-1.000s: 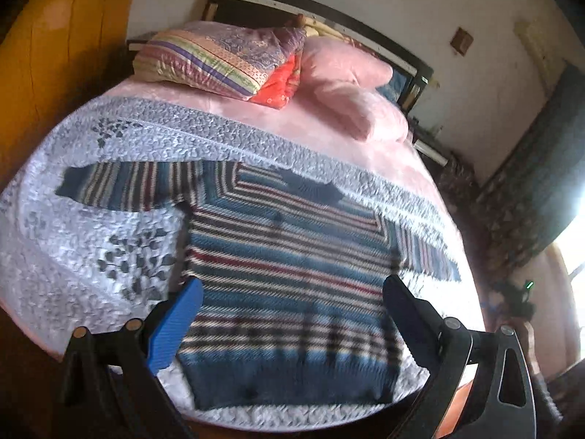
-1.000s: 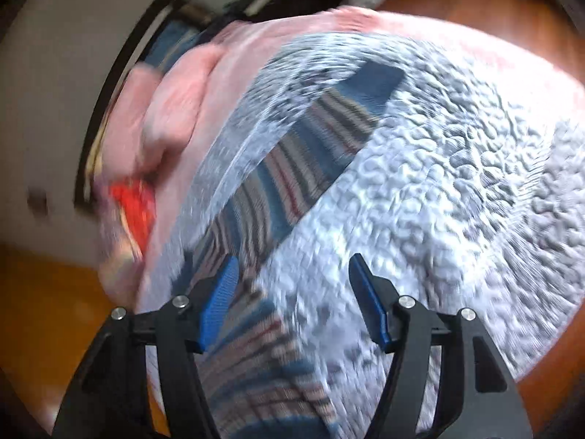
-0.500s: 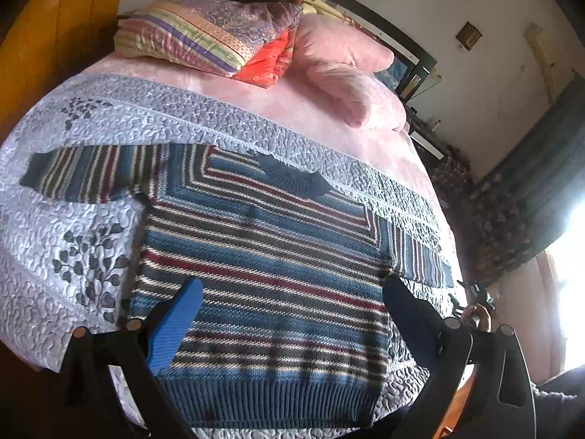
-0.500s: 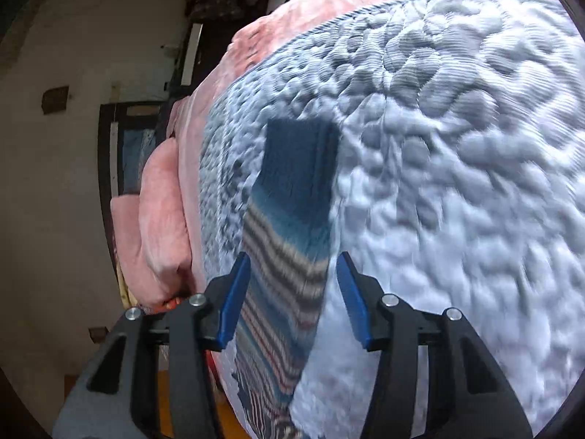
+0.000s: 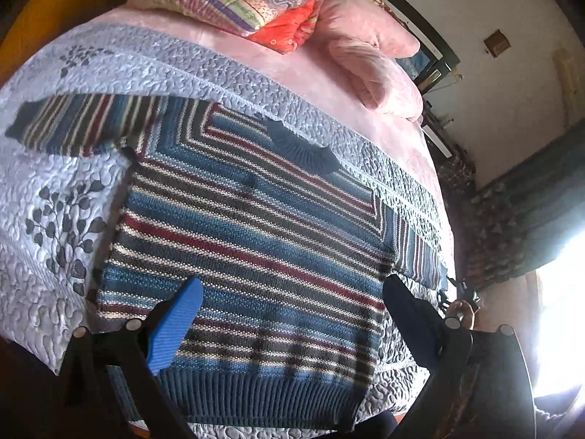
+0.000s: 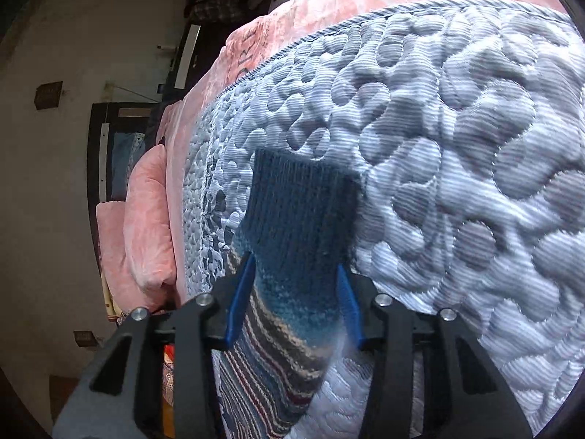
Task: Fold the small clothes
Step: 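Reach the right tool to the sleeve cuff nearest it and grasp it, then lift the cuff with the right tool and carry it across the sweater body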
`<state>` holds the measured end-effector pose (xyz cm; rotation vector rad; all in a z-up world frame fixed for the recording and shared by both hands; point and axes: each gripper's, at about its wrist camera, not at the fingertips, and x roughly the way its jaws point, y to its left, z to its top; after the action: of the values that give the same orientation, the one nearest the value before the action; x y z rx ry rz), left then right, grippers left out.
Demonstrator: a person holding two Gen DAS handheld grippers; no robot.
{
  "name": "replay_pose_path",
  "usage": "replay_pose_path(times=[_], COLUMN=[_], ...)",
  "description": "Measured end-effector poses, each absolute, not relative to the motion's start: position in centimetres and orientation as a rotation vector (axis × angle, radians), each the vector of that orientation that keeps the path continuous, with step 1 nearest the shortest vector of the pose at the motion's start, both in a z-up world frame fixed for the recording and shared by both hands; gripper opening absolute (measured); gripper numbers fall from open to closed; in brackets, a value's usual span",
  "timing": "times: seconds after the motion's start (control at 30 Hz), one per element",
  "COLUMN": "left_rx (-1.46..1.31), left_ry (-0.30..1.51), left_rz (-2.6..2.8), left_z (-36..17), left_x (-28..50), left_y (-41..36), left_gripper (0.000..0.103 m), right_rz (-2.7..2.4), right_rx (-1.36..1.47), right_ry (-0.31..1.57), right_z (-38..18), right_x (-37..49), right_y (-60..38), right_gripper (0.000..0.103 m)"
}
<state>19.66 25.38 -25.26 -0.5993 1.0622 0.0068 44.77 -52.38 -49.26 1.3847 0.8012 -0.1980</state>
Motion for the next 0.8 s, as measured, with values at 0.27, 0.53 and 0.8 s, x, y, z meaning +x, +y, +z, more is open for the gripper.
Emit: replay_pose_path(times=[0.27, 0.53, 0.8], left_rx=[-0.656, -0.594, -0.507], left_ry=[1.032, 1.037, 1.065], left_rz=[0.001, -0.051, -0.081], left_z=[-25.3, -24.3, -23.1], left_x=[19.5, 20.4, 22.2], left_y=[27.0, 26.7, 25.9], left_gripper=[0.099, 0.099, 0.099], right_rz=[-0.139, 0.046, 0.157], right_rx=[1.159, 0.761, 0.492], right_ry=[0.801, 0.74, 0.746], right_z=[-43.1, -30.3, -25.7], right_x=[46.6, 47.4, 47.2], right_y=[-48.9, -36.5, -23.7], right_gripper=[0.011, 0.011, 0.011])
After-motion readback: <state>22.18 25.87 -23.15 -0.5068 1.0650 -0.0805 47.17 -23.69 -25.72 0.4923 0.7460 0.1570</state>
